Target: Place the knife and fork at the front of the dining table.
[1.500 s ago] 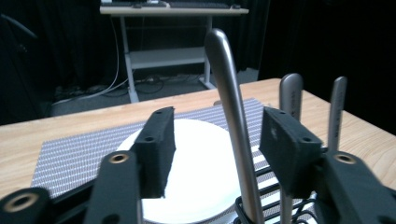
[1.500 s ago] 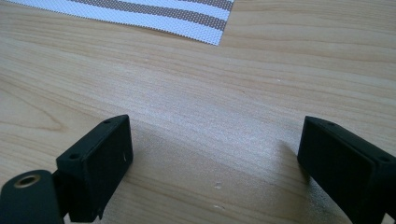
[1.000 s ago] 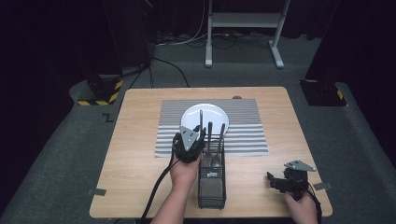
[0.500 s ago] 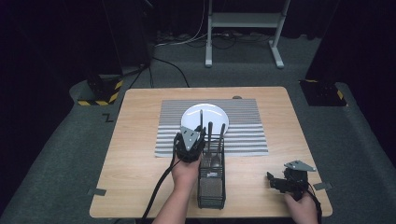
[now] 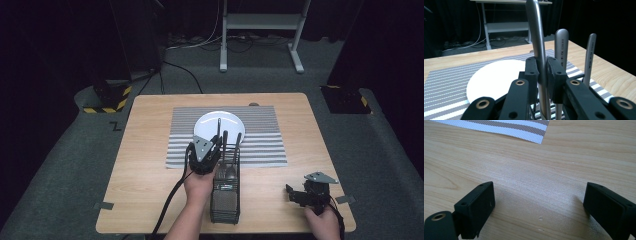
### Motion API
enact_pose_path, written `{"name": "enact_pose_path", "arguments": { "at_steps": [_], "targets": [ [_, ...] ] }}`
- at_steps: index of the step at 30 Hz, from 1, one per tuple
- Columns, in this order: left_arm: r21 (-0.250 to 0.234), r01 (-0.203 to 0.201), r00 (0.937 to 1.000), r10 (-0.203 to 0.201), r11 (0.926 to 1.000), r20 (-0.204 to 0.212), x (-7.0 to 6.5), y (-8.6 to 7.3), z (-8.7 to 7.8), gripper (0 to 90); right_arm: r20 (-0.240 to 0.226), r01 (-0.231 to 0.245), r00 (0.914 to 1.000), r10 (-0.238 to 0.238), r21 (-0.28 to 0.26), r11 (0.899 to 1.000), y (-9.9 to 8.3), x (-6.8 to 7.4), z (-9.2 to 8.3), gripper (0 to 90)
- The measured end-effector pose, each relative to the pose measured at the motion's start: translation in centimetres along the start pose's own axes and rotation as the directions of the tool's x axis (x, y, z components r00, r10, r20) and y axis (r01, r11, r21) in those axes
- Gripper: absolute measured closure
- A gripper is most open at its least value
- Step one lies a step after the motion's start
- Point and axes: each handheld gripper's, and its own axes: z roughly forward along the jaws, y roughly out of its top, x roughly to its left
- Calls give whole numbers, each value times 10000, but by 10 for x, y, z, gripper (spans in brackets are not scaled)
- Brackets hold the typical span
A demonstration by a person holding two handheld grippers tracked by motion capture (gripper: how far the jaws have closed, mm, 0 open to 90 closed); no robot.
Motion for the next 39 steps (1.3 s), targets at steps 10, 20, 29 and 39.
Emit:
{"name": "enact_pose_path", "arguments": {
  "at_steps": [10, 20, 29, 39],
  "targets": [
    [-183, 92, 9997, -88, 9998, 224, 1, 2, -2, 809, -5, 2, 10000, -2, 2, 10000, 0, 0, 0, 99],
    [-309, 64, 9989, -49, 9995, 477, 0, 2, -7, 817, -12, 2, 10000, -2, 2, 10000, 0, 0, 0, 99],
    [-373, 17, 9977, 8, 9993, 685, -1, 2, -10, 819, -13, 2, 10000, -2, 4, 10000, 0, 0, 0, 99],
    [-490, 8, 9965, 33, 9988, 834, -1, 2, -14, 821, -16, 10, 10000, -10, 2, 10000, 0, 0, 0, 99]
  ]
}}
